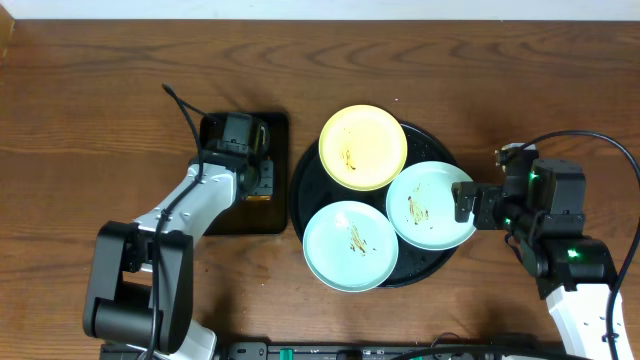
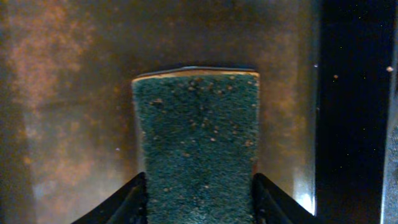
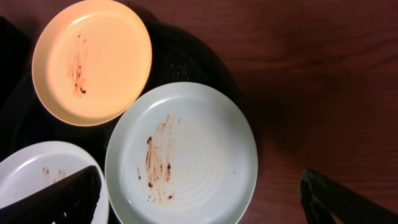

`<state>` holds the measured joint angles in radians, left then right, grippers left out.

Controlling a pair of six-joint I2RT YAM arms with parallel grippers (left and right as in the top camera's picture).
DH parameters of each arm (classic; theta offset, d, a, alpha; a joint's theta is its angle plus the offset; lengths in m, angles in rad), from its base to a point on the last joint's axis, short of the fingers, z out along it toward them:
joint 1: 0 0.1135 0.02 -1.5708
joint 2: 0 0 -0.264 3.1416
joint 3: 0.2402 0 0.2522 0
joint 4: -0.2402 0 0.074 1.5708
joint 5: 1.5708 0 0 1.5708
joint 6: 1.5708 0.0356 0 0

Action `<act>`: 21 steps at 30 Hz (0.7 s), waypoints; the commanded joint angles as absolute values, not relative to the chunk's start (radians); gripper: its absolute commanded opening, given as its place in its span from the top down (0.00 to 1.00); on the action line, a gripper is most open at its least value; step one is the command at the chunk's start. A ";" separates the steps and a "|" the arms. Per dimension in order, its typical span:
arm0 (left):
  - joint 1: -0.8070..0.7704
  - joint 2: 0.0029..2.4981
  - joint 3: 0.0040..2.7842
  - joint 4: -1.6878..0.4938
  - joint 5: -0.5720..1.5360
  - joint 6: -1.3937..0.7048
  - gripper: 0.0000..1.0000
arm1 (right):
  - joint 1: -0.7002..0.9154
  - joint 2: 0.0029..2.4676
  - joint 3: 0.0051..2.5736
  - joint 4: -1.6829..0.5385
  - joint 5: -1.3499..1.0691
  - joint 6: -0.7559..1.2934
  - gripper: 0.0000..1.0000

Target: Clean dirty plates on tray and stack at the side

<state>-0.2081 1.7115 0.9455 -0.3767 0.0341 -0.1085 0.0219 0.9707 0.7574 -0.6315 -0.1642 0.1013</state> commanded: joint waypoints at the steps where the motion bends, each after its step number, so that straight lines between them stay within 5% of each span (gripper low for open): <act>1: -0.230 1.705 0.965 -0.375 -0.004 -0.119 0.50 | 0.026 0.969 0.781 -0.633 -0.162 0.093 0.01; 10: -0.271 1.703 0.965 -0.387 -0.125 -0.149 0.51 | 0.026 0.969 0.781 -0.640 -0.162 0.093 0.01; 17: -0.271 1.705 0.965 -0.411 -0.124 -0.169 0.77 | 0.026 0.969 0.781 -0.644 -0.162 0.093 0.01; 21: -0.271 1.709 0.955 -0.418 -0.124 -0.183 0.81 | 0.026 0.969 0.781 -0.644 -0.162 0.093 0.01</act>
<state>-0.2703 1.7111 0.9482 -0.4042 -0.1078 -0.1616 0.0219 0.9707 0.7574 -0.6403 -0.1638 0.1017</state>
